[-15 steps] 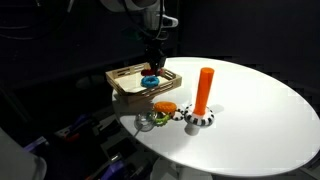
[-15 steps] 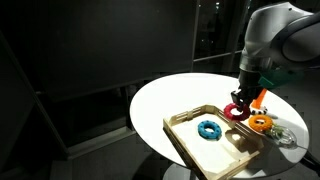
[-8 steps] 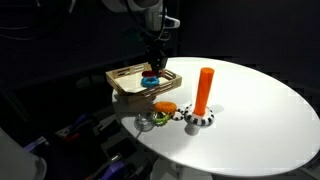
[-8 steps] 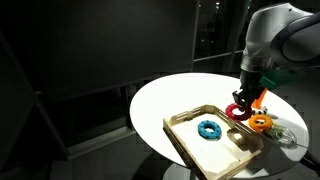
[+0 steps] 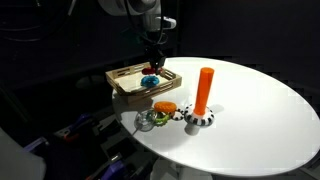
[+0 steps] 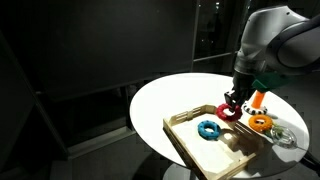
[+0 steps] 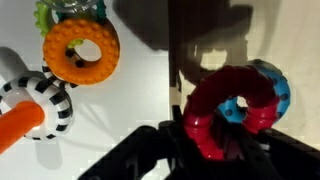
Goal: Put the red ring on the table
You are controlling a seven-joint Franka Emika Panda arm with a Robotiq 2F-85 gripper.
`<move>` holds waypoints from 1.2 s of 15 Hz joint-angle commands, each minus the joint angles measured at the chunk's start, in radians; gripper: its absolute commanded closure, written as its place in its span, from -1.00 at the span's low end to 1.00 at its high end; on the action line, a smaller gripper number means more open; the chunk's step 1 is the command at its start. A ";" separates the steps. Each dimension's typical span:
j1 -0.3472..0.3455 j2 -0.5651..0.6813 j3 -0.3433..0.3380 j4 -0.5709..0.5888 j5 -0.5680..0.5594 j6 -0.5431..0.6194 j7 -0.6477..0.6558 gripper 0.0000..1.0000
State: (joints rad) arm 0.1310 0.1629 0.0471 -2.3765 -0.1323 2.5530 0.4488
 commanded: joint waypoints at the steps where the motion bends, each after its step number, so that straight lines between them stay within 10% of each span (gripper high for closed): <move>1: 0.021 0.058 0.015 0.044 0.038 0.053 -0.003 0.83; 18: 0.006 0.235 0.052 0.131 0.282 0.171 -0.152 0.76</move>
State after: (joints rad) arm 0.1670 0.3911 0.0722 -2.2628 0.0936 2.7302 0.3482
